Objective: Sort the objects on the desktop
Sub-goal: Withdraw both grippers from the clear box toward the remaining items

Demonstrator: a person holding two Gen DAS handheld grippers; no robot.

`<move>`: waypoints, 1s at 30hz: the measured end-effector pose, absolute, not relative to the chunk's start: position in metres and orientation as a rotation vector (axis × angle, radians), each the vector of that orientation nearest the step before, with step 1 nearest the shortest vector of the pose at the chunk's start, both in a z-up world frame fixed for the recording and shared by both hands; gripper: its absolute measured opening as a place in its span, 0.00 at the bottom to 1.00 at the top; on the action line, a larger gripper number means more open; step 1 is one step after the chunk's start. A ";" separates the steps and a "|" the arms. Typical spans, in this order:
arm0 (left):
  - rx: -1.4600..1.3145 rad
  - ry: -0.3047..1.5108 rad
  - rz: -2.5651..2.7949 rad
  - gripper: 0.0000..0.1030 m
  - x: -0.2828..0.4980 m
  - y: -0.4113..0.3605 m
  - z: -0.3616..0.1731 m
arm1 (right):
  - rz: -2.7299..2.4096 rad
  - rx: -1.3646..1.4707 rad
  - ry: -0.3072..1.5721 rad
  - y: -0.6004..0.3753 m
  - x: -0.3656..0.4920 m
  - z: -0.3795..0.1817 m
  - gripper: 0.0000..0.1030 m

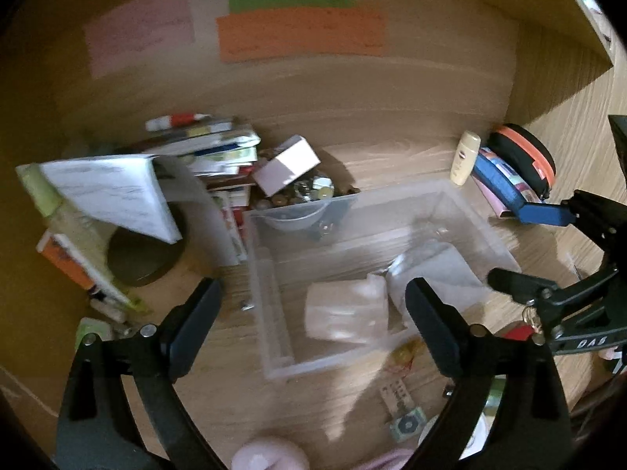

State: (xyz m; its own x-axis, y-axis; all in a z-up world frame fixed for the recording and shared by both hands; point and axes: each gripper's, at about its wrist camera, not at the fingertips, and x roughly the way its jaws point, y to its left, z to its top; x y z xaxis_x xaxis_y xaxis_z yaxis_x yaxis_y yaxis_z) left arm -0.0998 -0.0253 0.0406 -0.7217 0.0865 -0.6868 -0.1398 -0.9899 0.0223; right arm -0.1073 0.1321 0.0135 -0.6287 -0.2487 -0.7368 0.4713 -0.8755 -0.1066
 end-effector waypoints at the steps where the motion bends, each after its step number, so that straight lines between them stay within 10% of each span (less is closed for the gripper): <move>1: -1.111 0.107 2.815 0.93 -0.095 -0.028 0.042 | -2.490 1.057 0.405 0.134 -0.104 0.015 0.81; 30: -1.492 0.016 2.758 0.96 -0.021 -0.081 -0.052 | -2.546 1.277 0.131 0.206 -0.040 -0.064 0.92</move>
